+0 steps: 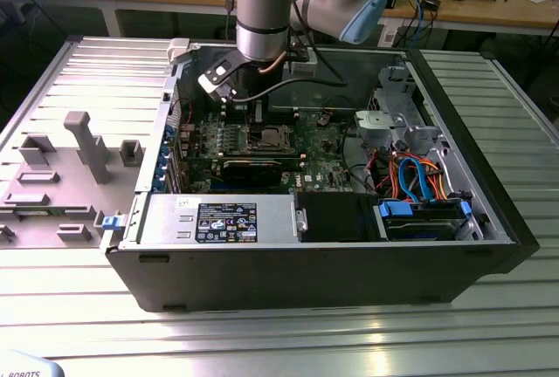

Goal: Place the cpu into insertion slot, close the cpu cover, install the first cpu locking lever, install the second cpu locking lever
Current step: 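Close the cpu cover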

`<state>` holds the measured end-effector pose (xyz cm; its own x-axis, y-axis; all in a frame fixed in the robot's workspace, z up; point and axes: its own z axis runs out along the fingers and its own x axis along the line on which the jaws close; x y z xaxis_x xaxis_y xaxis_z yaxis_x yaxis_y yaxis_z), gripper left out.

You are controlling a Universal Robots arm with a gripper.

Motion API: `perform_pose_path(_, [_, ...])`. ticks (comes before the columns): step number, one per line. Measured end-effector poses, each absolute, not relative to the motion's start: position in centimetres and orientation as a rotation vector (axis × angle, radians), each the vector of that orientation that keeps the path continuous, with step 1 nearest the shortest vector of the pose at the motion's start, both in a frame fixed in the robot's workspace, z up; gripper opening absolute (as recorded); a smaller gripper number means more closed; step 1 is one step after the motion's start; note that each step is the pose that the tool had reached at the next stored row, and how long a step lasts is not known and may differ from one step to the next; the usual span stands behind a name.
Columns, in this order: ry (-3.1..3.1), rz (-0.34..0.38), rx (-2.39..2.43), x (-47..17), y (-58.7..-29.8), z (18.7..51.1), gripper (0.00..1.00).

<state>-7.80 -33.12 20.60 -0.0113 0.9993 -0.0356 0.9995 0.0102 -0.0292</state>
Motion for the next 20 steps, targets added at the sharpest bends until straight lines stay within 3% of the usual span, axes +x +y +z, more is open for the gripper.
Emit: perform_pose_path(20, [2.226,-0.073,2.203,-5.5,-32.9,21.8,0.11])
